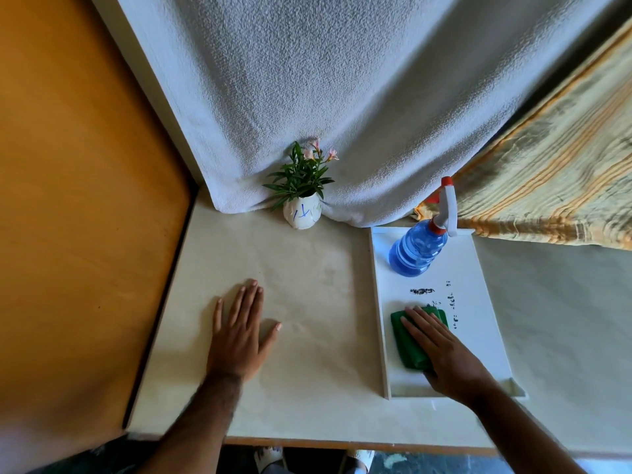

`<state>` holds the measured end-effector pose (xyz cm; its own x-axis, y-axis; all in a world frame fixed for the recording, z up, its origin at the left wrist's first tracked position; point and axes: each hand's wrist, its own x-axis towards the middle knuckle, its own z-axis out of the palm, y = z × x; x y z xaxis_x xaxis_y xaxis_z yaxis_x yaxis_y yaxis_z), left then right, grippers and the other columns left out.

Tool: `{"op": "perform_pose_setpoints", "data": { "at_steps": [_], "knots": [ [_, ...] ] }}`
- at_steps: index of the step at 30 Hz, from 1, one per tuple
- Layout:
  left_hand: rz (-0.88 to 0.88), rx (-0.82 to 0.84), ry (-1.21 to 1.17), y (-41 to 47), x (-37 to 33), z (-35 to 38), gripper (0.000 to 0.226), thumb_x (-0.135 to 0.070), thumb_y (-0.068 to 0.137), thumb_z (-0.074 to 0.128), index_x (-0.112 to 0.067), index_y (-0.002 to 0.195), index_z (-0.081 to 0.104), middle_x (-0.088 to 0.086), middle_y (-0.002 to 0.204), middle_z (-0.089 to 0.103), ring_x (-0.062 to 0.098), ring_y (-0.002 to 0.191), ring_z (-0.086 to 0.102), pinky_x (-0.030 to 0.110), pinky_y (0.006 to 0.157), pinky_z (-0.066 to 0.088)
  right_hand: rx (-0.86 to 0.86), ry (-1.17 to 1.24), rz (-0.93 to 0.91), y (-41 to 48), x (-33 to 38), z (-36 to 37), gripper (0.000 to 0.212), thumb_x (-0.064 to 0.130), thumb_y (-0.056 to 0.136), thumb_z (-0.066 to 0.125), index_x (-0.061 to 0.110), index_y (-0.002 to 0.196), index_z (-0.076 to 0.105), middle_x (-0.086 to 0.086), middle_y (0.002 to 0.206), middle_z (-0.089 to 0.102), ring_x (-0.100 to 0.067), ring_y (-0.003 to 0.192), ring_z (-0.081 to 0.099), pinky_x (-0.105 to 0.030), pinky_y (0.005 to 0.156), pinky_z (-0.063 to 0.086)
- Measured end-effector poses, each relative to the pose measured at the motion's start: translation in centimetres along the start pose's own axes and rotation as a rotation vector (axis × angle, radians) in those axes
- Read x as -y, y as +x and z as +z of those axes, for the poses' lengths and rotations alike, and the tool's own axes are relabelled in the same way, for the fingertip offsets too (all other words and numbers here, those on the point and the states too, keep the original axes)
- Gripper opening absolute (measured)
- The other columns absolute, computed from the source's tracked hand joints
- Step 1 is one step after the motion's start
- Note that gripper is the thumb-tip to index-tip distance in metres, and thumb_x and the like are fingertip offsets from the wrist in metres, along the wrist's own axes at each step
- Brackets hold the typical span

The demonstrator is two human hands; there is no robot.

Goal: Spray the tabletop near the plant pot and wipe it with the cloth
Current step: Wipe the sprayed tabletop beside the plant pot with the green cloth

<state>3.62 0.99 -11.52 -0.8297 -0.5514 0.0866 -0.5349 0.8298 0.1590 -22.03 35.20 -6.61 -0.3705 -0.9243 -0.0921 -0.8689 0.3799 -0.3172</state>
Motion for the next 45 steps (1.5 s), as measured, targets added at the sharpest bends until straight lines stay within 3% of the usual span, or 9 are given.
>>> {"op": "perform_pose_setpoints", "data": {
  "at_steps": [3,5,9,12,16,19,25,31,45],
  "knots": [
    [-0.004,0.013,-0.005,0.0,0.1,0.2,0.083,-0.065,0.099,0.037,-0.013,0.163,0.035,0.006,0.173,0.034,0.024,0.157,0.036,0.063,0.124,0.033,-0.051,-0.004,0.029,0.5,0.6,-0.1,0.095,-0.022,0.066,0.07,0.008,0.152,0.044,-0.015,0.16,0.041,-0.038,0.148,0.039,-0.058,0.114,0.043],
    [-0.005,0.019,-0.004,0.0,0.1,0.2,0.082,-0.066,0.101,0.036,-0.014,0.164,0.033,0.005,0.173,0.033,0.024,0.158,0.034,0.063,0.125,0.032,-0.105,-0.003,0.035,0.7,1.1,-0.6,0.1,-0.027,0.06,0.071,0.009,0.149,0.043,-0.012,0.155,0.046,-0.04,0.141,0.049,-0.056,0.111,0.046],
    [0.0,0.03,0.0,0.1,0.2,0.2,0.083,-0.066,0.1,0.038,-0.014,0.164,0.032,0.005,0.174,0.032,0.023,0.159,0.033,0.063,0.125,0.032,-0.233,0.056,-0.026,3.0,3.6,-3.0,0.09,-0.026,0.063,0.071,0.006,0.146,0.055,-0.008,0.151,0.053,-0.031,0.14,0.052,-0.038,0.12,0.035],
    [0.0,0.031,-0.002,0.1,0.3,0.3,0.083,-0.065,0.099,0.04,-0.014,0.164,0.034,0.005,0.173,0.033,0.024,0.157,0.036,0.064,0.124,0.033,-0.293,0.039,-0.263,7.8,7.2,-4.2,0.047,-0.007,0.097,0.054,0.005,0.143,0.059,-0.012,0.151,0.056,-0.03,0.143,0.049,-0.045,0.122,0.034],
    [0.013,-0.011,-0.016,0.0,0.2,0.5,0.083,-0.065,0.099,0.04,-0.012,0.162,0.037,0.007,0.171,0.036,0.025,0.156,0.037,0.064,0.123,0.033,-0.312,-0.088,-0.504,16.2,10.4,-4.9,0.037,0.006,0.103,0.055,0.006,0.138,0.064,-0.014,0.146,0.061,-0.033,0.14,0.052,-0.052,0.12,0.036],
    [0.022,-0.047,-0.005,-0.1,0.2,0.6,0.082,-0.065,0.101,0.04,-0.011,0.162,0.036,0.008,0.171,0.037,0.026,0.156,0.037,0.064,0.123,0.034,-0.322,-0.136,-0.572,21.5,11.4,-5.0,0.036,0.001,0.098,0.064,0.004,0.133,0.068,-0.017,0.139,0.066,-0.038,0.134,0.058,-0.056,0.114,0.043],
    [0.022,-0.039,0.017,0.1,0.4,0.8,0.083,-0.066,0.102,0.038,-0.012,0.164,0.031,0.007,0.173,0.033,0.025,0.159,0.033,0.063,0.125,0.033,-0.285,-0.212,-0.619,27.9,11.1,-5.3,0.038,0.004,0.098,0.05,0.003,0.131,0.07,-0.02,0.136,0.067,-0.04,0.131,0.06,-0.056,0.112,0.045],
    [0.01,0.003,0.028,0.1,0.6,1.0,0.086,-0.07,0.102,0.035,-0.016,0.167,0.022,0.003,0.177,0.023,0.021,0.163,0.024,0.06,0.13,0.023,-0.242,-0.2,-0.688,30.5,9.2,-4.4,0.043,-0.01,0.081,0.079,0.001,0.123,0.073,-0.022,0.133,0.069,-0.041,0.129,0.061,-0.054,0.112,0.043],
    [-0.001,0.04,0.036,0.2,0.8,1.0,0.087,-0.071,0.101,0.038,-0.018,0.168,0.021,0.001,0.178,0.022,0.02,0.163,0.024,0.063,0.127,0.029,-0.123,0.092,-0.544,30.5,9.9,0.1,0.052,-0.024,0.082,0.063,-0.005,0.13,0.067,-0.029,0.138,0.062,-0.05,0.131,0.056,-0.061,0.106,0.049]
  ]
}}
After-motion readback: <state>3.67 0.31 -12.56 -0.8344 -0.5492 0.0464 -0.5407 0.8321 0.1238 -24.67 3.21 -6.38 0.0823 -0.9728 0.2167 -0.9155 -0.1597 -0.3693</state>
